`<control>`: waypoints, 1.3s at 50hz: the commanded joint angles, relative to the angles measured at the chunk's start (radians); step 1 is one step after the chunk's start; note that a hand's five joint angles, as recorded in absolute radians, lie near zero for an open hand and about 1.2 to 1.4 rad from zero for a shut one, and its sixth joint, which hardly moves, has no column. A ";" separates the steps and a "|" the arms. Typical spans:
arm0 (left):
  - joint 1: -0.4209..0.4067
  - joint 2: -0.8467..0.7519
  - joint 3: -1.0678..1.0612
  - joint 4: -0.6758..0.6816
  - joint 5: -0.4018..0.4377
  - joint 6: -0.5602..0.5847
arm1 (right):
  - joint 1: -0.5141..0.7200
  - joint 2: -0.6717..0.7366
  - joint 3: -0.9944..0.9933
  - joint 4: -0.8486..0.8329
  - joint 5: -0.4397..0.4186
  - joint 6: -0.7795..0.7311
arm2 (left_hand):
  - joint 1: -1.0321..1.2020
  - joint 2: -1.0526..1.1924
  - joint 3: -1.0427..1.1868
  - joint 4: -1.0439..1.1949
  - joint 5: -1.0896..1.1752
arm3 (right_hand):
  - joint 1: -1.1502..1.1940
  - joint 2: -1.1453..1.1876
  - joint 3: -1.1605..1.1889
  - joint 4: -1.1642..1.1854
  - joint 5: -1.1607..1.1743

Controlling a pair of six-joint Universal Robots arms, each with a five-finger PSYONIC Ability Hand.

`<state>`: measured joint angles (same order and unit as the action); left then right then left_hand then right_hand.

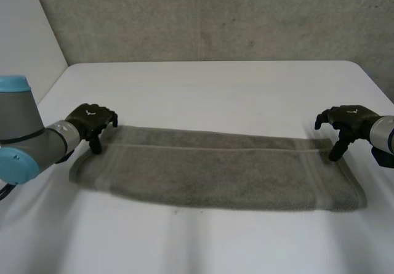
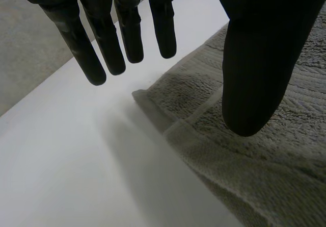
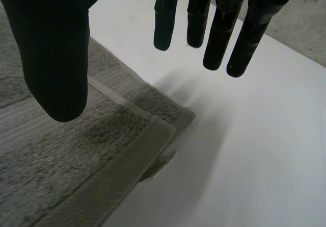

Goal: Fold the towel.

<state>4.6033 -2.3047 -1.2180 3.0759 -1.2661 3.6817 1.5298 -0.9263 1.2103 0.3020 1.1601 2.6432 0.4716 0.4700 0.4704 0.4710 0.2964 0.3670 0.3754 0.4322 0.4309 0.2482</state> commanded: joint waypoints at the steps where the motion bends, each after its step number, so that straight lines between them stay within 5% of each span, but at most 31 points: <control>1: -0.001 -0.022 0.005 0.003 0.048 0.000 | 0.000 0.057 -0.040 -0.006 0.001 -0.002 | 0.112 0.113 0.113 0.112 0.112 | 0.220 0.212 0.155 0.156 0.164; 33: -0.012 -0.033 0.020 -0.054 0.050 0.009 | 0.001 0.115 -0.025 -0.014 -0.007 -0.015 | 0.390 0.392 0.392 0.391 0.391 | 0.475 0.467 0.410 0.411 0.419; 59: -0.011 -0.061 0.031 -0.049 0.040 0.011 | 0.007 0.123 -0.012 -0.017 -0.008 -0.019 | 0.200 0.201 0.201 0.201 0.201 | 0.605 0.596 0.539 0.541 0.549; 65: -0.012 -0.067 0.028 -0.049 0.039 0.011 | 0.009 0.123 -0.011 -0.017 -0.008 -0.023 | 0.546 0.548 0.547 0.547 0.547 | 0.663 0.655 0.598 0.599 0.608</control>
<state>4.5922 -2.3677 -1.1874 3.0266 -1.2261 3.6924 1.5368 -0.8040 1.1981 0.2857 1.1526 2.6239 0.6337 0.6340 0.6294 0.6298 0.4549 0.6967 0.8355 0.8518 0.8543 0.6520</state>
